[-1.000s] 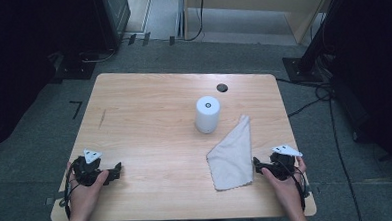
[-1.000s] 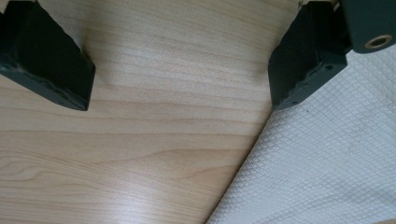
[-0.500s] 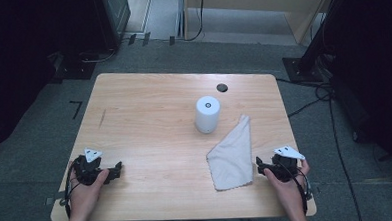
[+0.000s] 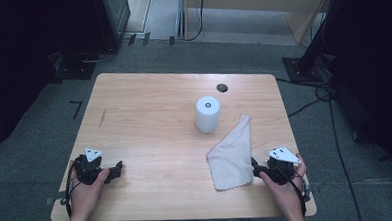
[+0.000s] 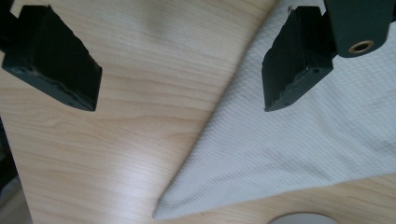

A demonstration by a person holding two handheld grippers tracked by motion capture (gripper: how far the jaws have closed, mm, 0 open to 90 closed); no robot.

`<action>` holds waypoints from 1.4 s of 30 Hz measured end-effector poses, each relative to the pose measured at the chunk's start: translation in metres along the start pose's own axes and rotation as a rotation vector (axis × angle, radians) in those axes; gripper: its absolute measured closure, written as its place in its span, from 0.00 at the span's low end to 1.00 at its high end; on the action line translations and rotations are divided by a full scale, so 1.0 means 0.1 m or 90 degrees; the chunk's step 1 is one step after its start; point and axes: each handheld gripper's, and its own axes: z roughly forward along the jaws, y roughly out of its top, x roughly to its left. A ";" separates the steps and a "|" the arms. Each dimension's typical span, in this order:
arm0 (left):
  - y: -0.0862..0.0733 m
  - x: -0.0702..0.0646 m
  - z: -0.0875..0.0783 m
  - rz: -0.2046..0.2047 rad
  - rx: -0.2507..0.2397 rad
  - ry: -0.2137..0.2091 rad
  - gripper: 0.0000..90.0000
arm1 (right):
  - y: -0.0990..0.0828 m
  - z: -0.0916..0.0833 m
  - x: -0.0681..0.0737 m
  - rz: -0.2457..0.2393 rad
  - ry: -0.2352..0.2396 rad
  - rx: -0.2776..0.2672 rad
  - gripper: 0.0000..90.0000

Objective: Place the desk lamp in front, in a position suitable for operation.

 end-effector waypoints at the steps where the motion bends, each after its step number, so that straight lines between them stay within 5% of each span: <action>1: 0.00 0.00 0.00 0.000 0.000 0.000 0.00 | 0.01 0.00 0.03 -0.003 0.006 -0.003 0.13; 6: 0.00 0.00 0.01 0.002 0.000 -0.002 0.00 | 0.07 0.02 0.14 -0.020 0.013 -0.014 0.09; 10: 0.01 0.00 0.01 0.002 0.000 -0.002 0.00 | 0.14 0.04 0.21 -0.005 0.049 -0.020 0.07; 17: 0.01 0.00 0.01 0.004 0.001 -0.003 0.00 | 0.25 0.06 0.34 -0.030 0.096 -0.029 0.03; 23: 0.01 -0.01 0.01 0.007 0.000 -0.005 0.00 | 0.27 0.22 0.44 -0.047 0.147 -0.017 0.25; 31: 0.01 -0.01 0.01 0.007 -0.001 -0.007 0.00 | 0.27 0.54 0.49 -0.056 0.138 0.015 0.48; 37: 0.01 -0.01 0.01 0.007 0.000 -0.007 0.00 | 0.19 0.59 0.47 -0.062 0.146 0.023 0.60; 42: 0.02 -0.01 0.02 0.006 0.000 -0.006 0.00 | 0.14 0.55 0.41 -0.038 0.157 0.025 0.73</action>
